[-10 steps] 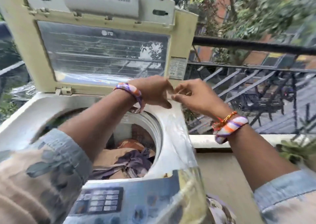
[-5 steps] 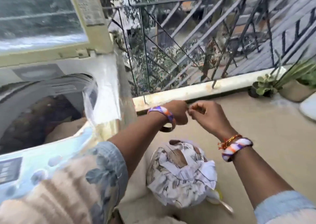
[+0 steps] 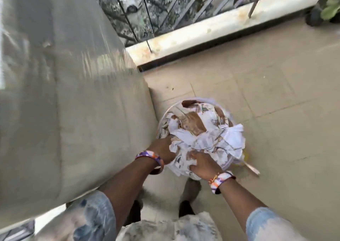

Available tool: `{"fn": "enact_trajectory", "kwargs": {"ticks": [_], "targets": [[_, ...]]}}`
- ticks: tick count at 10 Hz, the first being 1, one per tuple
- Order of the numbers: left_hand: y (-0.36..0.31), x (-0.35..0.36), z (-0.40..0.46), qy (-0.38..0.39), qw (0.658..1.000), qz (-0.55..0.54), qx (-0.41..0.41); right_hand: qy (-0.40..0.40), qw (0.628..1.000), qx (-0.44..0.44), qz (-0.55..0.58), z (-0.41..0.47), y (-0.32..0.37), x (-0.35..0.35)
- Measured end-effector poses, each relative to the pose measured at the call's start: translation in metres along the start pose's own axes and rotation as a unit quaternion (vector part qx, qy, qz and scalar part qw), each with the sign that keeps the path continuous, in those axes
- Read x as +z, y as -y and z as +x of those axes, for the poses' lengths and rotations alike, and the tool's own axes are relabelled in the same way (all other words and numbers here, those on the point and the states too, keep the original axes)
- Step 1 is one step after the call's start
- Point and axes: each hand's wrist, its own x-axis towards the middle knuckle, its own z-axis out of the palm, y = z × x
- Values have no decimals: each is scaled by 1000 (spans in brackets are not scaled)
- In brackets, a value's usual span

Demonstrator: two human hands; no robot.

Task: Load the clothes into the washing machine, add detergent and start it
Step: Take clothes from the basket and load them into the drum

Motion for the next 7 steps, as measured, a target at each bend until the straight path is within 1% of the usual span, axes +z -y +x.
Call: {"fn": "enact_trajectory", "kwargs": {"ticks": [1,2,3,4,5,6,7], "targets": [[26,25,26,11,999,-2,-38,11,998,-6,-63,32,-9,13],[44,45,45,26,997,-15,-65,26,991,43,-125,63,-12,15],[53,59,60,31,997,-19,-74,13,980,119,-162,86,-21,17],[58,63,67,27,996,-20,-77,-52,965,104,-237,96,-24,11],[53,63,66,24,994,-51,-93,-61,979,122,-150,87,-11,-4],[42,57,63,17,948,-271,-165,-137,988,64,13,55,14,-11],[27,43,55,33,838,-497,-224,-136,973,-58,179,12,45,1]]}}
